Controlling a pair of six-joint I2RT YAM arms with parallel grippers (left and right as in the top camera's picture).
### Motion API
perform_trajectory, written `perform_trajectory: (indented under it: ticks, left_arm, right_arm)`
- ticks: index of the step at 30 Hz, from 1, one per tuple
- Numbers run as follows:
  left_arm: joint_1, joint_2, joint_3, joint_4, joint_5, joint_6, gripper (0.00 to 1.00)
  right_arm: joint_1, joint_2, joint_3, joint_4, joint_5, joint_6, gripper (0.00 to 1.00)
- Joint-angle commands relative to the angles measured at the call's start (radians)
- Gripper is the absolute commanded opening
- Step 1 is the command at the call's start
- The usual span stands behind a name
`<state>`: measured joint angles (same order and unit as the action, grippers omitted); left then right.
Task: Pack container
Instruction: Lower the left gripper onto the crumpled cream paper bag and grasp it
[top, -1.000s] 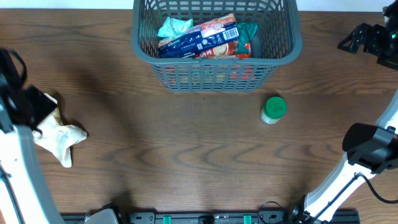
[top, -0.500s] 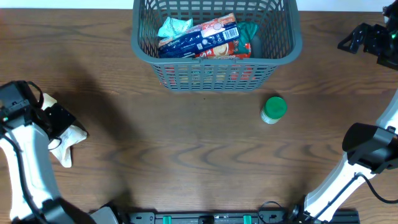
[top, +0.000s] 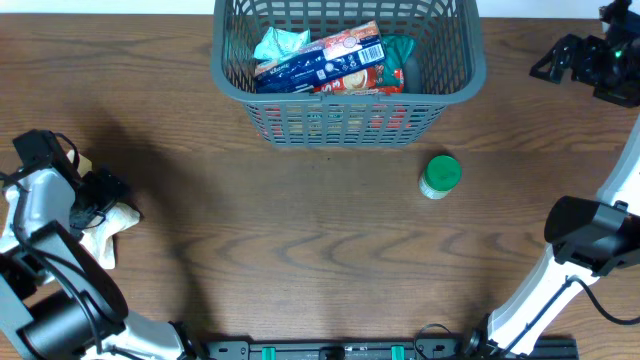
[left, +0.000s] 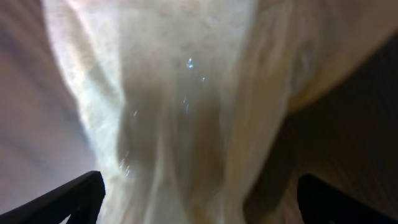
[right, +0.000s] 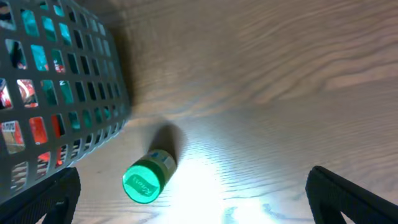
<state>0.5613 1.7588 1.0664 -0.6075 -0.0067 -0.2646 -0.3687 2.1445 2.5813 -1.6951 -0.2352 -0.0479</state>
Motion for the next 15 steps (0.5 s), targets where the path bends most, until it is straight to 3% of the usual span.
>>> perform_trajectory:
  ticks: [1, 10, 11, 15]
  left_arm:
    - [0.005, 0.044, 0.021, 0.032, 0.000, 0.009, 0.99]
    - [0.005, 0.154, 0.021, 0.096, 0.000, 0.009, 0.97]
    - [0.005, 0.161, 0.021, 0.094, 0.000, 0.009, 0.93]
    - [0.005, 0.149, 0.021, 0.084, 0.000, 0.009, 0.52]
  right_arm:
    - [0.013, 0.005, -0.003, -0.003, -0.007, -0.013, 0.99]
    - [0.013, 0.005, -0.003, -0.003, -0.007, -0.013, 0.99]
    - [0.013, 0.005, -0.003, -0.003, -0.005, -0.013, 0.99]
    - [0.013, 0.005, -0.003, -0.003, 0.000, -0.013, 0.99]
